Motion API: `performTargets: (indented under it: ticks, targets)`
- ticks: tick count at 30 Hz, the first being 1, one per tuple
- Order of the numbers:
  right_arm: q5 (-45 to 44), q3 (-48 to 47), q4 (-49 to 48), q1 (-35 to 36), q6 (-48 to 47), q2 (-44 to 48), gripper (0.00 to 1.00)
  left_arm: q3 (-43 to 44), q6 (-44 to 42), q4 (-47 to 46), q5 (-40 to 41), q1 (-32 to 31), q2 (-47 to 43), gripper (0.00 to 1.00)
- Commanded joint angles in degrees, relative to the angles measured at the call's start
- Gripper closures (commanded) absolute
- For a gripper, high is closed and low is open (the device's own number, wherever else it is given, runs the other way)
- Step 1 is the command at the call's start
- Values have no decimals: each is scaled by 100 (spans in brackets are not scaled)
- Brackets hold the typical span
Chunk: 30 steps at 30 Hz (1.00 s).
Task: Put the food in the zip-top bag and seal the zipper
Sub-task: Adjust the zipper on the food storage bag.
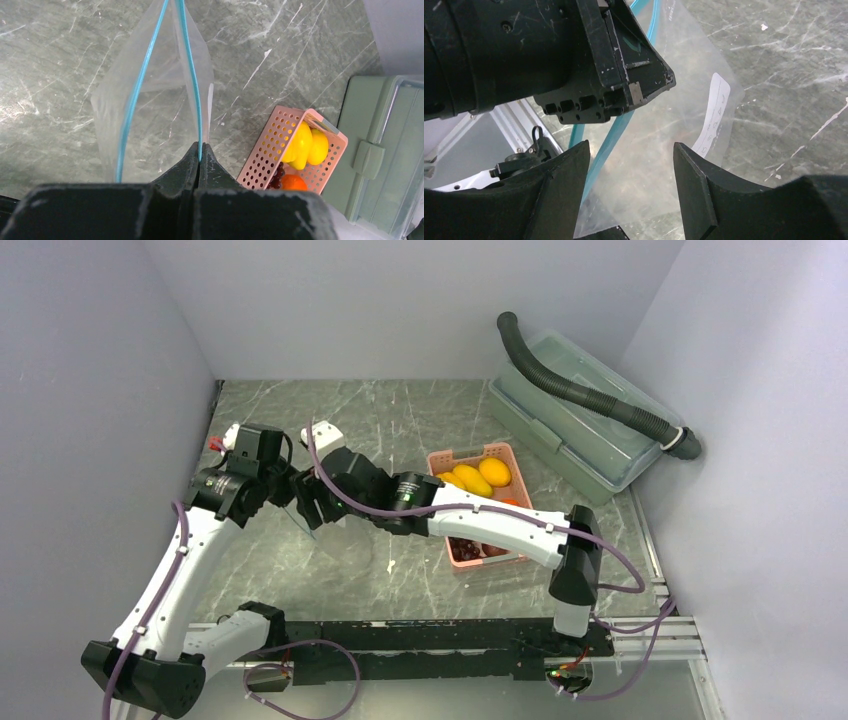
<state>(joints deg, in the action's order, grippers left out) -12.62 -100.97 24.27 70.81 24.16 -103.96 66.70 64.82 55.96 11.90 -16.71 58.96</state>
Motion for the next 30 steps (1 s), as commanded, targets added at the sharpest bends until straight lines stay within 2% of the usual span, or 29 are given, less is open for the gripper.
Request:
performTargets:
  ticks: [1,12,21,27,30]
  targets:
    - [-173,-464,174,37,-44,-163,36,226,90,71,87,-25,-104,100]
    - [-527,-705,578,37,-100,-377,54,156,-38,49,-26,-25,-100,100]
    - [-658,-516,583,38,-186,-285,100,218,-172,89,-137,-25,73,100]
    - [-661,-270,450,38,-206,-102,100,300,-398,59,-395,-25,179,99]
    - [-671,-145,417,38,-218,-23,100,395,-516,100,-410,-25,203,83]
